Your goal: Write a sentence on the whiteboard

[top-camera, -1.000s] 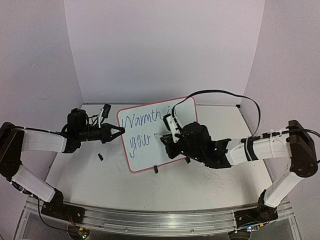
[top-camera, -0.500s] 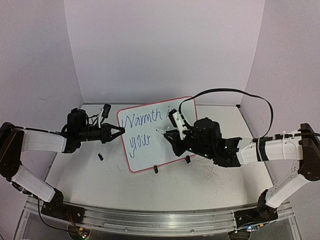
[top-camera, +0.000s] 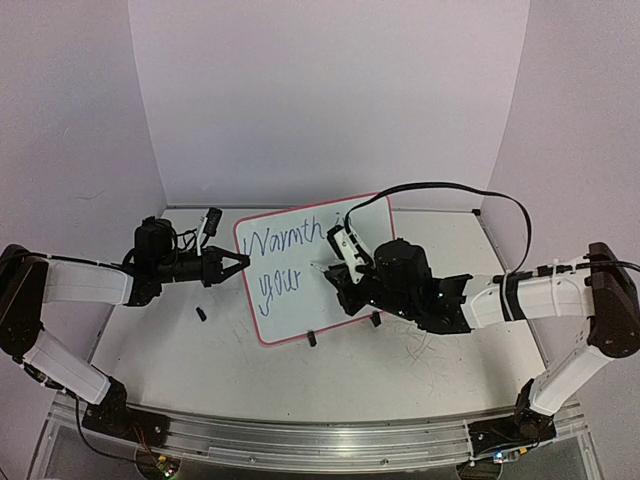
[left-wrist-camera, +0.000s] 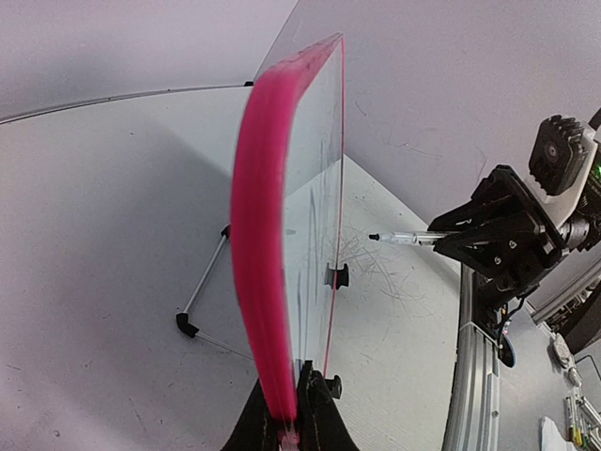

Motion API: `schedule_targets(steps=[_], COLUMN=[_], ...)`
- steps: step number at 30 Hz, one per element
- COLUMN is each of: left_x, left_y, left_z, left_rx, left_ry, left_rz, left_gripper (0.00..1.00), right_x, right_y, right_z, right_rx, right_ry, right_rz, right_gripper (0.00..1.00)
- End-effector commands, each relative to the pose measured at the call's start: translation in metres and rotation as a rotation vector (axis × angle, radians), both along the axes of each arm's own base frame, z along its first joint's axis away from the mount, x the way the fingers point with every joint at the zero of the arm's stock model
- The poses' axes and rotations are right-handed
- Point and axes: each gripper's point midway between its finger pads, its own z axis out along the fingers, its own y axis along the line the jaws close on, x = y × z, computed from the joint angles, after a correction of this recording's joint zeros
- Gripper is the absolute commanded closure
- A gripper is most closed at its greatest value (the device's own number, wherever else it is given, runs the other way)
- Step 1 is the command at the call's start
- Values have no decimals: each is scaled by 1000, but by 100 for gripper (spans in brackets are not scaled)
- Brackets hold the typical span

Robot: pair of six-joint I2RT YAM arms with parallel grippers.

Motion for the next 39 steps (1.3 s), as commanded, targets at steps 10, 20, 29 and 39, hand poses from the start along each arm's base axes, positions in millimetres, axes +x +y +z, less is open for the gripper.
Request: schedule_targets(steps=[10,20,29,39], left_x=[13,13,13,13], left_y=[5,5,6,6], left_z=[2,2,1,0], left_rx=[52,53,55,57], left_ry=[-72,-71,-70,-70], left_rz=[52,54,58,61], left_gripper=[100,100,100,100], right_x=[9,10,11,24], right_y=[-6,-2,0,-21], right_z=[22,21,24,25], right_rx=[71,71,76,78], right_ry=[-44,-45,-53,-77], right_rz=[-60,-51,-45,-183], right_gripper=[100,100,100,100])
